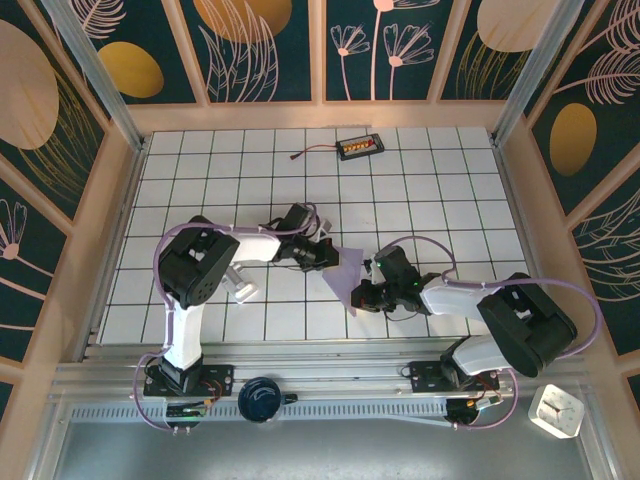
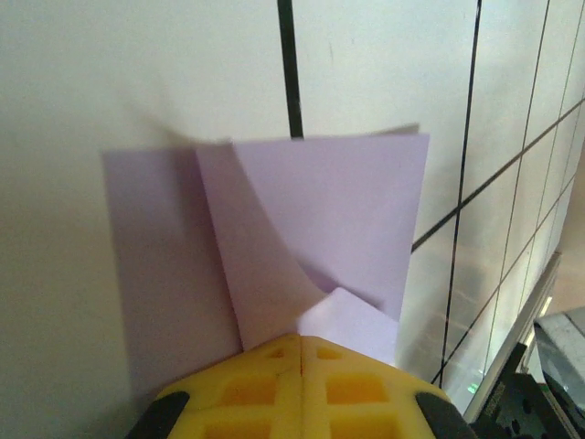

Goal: Fold a paper plane with a square sheet of paper (pick it up from the middle)
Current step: Fourth fold the wing at the center of the table.

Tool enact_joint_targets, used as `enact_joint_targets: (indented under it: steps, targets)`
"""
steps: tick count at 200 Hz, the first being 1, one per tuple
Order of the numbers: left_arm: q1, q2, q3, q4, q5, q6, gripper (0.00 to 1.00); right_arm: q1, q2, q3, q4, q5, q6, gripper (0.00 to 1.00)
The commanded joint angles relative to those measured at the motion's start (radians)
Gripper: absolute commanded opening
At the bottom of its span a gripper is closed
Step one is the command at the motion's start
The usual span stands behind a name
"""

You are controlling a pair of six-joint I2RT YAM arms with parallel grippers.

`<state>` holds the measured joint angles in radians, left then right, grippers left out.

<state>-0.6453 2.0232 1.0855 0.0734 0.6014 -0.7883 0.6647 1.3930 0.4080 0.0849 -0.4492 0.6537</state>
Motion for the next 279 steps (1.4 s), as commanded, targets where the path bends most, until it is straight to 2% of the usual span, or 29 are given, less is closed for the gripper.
enact_joint_targets:
  steps: [1, 114, 149, 170, 203, 237, 248, 255, 279]
  targets:
    - [0.068, 0.048, 0.035, -0.010, -0.147, 0.039, 0.00, 0.015, 0.049, -0.066, -0.227, 0.086, -0.012, 0.00]
    - [0.180, 0.120, 0.161, -0.029, -0.141, 0.051, 0.00, 0.018, 0.023, -0.057, -0.252, 0.095, -0.027, 0.00]
    - [0.185, 0.023, 0.098, -0.003, -0.137, 0.043, 0.00, 0.018, -0.051, -0.015, -0.244, 0.090, -0.064, 0.00]
    - [0.177, -0.110, -0.051, 0.096, -0.126, -0.006, 0.10, 0.012, -0.152, 0.034, -0.191, 0.051, -0.091, 0.00]
    - [0.118, -0.292, -0.293, 0.235, -0.115, -0.091, 0.21, -0.092, -0.268, 0.020, -0.054, 0.036, -0.058, 0.15]
    - [0.052, -0.325, -0.377, 0.321, -0.092, -0.146, 0.31, -0.112, -0.189, 0.048, 0.042, 0.072, -0.059, 0.31]
    - [0.040, -0.316, -0.377, 0.333, -0.085, -0.153, 0.32, -0.111, -0.152, 0.072, 0.032, 0.116, -0.069, 0.32]
    - [0.031, -0.316, -0.372, 0.339, -0.080, -0.155, 0.33, -0.146, -0.134, 0.079, 0.036, 0.135, -0.068, 0.32]
    - [0.012, -0.273, -0.356, 0.344, -0.071, -0.158, 0.33, -0.159, -0.063, 0.103, 0.085, 0.109, -0.068, 0.32]
